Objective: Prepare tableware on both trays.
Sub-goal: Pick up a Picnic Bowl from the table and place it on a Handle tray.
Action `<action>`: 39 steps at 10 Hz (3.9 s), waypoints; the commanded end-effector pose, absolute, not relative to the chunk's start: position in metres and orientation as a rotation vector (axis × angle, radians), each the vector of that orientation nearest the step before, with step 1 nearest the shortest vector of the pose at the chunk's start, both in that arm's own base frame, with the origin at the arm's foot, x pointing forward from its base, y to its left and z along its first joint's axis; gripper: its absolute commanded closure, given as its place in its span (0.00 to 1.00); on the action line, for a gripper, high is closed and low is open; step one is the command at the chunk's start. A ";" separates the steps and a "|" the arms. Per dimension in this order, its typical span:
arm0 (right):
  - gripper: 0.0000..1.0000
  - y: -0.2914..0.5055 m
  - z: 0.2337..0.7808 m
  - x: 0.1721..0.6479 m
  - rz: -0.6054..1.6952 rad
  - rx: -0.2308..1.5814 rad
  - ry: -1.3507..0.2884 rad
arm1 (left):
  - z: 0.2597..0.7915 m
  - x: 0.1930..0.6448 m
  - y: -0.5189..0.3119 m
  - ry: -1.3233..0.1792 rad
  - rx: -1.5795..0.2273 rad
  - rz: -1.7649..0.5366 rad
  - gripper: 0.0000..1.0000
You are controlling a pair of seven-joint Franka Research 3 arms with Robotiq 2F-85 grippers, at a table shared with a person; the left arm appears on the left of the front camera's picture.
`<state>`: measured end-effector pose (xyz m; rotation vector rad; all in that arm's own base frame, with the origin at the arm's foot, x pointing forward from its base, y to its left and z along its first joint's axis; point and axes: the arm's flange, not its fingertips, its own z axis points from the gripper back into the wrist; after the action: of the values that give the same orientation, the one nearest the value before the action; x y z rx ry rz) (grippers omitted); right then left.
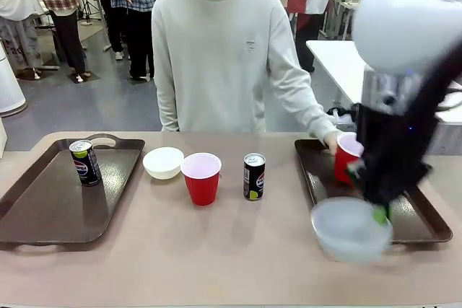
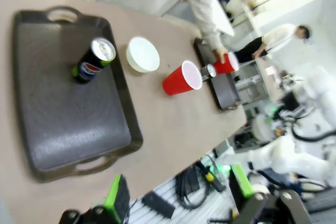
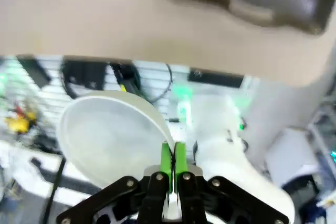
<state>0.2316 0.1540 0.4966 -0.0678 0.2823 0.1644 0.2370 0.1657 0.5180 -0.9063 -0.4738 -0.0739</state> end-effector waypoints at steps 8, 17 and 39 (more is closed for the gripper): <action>0.97 0.105 0.509 0.310 0.059 0.039 0.043 | 0.520 0.238 0.165 -0.469 -0.901 -0.065 0.00; 0.97 0.073 0.446 0.407 -0.071 0.021 0.025 | 0.520 0.238 0.165 -0.469 -0.901 -0.065 0.00; 0.00 -0.062 0.485 0.230 -0.098 1.553 0.081 | 0.520 0.238 0.165 -0.469 -0.901 -0.065 0.00</action>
<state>0.2304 -0.0676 0.4972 1.2041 0.0562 0.2813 0.2371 0.1659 0.5182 -0.9071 -0.4745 -0.0746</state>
